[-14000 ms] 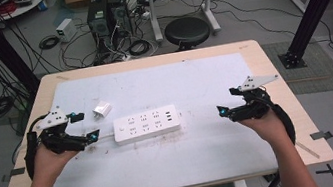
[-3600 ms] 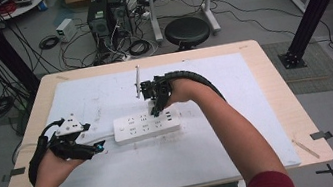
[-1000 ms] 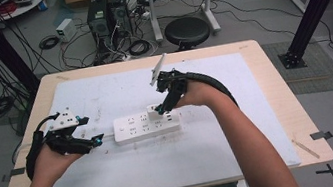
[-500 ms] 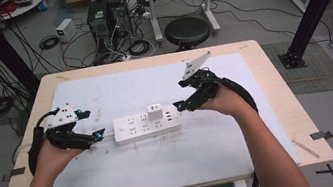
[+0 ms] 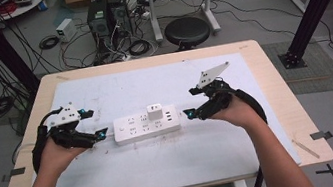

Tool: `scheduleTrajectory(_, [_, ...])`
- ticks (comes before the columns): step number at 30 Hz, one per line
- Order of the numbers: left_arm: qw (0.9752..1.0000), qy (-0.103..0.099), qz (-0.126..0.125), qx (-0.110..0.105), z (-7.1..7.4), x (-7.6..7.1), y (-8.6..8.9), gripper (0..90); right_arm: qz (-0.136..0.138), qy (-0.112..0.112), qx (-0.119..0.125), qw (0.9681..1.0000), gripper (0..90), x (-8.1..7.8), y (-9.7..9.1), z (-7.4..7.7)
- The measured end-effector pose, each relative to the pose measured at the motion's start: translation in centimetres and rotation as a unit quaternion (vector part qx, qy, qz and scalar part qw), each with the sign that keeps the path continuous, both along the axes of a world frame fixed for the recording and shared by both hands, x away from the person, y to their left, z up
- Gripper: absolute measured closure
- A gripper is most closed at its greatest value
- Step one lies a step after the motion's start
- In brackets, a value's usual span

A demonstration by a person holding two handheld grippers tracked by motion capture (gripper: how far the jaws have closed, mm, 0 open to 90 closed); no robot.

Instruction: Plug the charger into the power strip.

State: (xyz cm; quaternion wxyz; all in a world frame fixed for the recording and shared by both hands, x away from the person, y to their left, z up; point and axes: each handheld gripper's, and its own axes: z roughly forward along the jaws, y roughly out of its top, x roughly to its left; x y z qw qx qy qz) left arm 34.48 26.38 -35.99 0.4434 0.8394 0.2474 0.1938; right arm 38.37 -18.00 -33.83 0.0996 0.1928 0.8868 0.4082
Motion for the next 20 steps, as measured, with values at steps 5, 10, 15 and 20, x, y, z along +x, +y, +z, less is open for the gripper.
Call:
scheduleTrajectory(5, [1.0,0.003,0.004,0.002,0.15,0.08,-0.01,18.6,-0.004,-0.004,0.009,0.9999,19.8,-0.05,-0.44,0.18])
scheduleTrajectory(10, [1.0,0.004,0.005,0.003,0.16,0.06,0.01,18.6,-0.007,0.0,0.013,0.9999,19.8,0.05,-0.79,0.2])
scheduleTrajectory(15, [1.0,0.004,0.004,0.002,0.12,0.07,0.21,18.6,-0.013,0.001,0.013,0.9998,19.8,0.13,-0.9,0.06])
scheduleTrajectory(20, [0.9999,0.005,0.009,0.001,-0.1,0.07,0.29,18.6,-0.017,0.001,0.011,0.9998,19.8,-0.01,-0.96,0.09])
